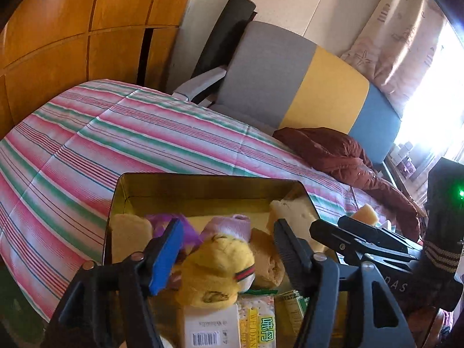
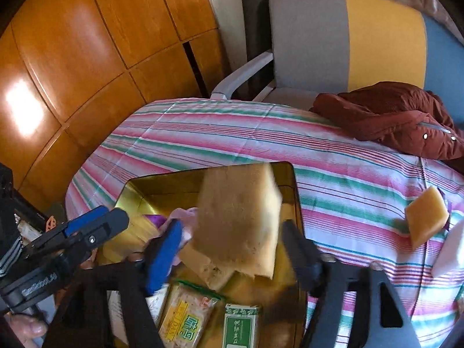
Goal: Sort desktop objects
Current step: 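Open both tools to release toy and sponge into gold tray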
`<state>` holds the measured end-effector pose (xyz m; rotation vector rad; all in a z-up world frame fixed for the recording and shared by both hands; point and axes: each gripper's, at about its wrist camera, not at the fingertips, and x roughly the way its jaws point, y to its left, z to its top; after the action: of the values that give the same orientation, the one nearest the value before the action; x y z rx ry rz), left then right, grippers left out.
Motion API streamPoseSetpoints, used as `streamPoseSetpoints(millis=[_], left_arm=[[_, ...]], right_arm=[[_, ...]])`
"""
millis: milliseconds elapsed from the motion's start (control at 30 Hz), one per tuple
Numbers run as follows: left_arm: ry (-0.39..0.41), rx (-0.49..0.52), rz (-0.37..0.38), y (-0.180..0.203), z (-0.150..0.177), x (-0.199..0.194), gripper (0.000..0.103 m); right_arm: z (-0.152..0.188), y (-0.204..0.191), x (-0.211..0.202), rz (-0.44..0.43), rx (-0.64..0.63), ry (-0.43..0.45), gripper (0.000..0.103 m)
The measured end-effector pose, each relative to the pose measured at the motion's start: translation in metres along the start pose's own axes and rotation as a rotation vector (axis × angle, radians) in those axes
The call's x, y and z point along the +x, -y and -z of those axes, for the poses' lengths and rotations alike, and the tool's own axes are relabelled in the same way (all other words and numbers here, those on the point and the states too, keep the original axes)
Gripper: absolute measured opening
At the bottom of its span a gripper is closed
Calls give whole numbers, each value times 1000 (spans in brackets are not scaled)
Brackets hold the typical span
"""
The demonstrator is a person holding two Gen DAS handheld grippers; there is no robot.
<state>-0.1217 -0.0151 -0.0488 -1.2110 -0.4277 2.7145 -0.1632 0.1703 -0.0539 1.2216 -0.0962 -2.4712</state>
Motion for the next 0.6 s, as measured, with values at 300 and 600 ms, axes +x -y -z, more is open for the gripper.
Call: streamPoseSetpoints(millis=[300, 600], left_arm=[[2, 27, -6, 7, 16, -16, 66], [41, 107, -31, 24, 34, -47, 66]], right_arm=[[23, 8, -12, -1, 41, 5, 77], [51, 6, -43, 28, 51, 47, 85]])
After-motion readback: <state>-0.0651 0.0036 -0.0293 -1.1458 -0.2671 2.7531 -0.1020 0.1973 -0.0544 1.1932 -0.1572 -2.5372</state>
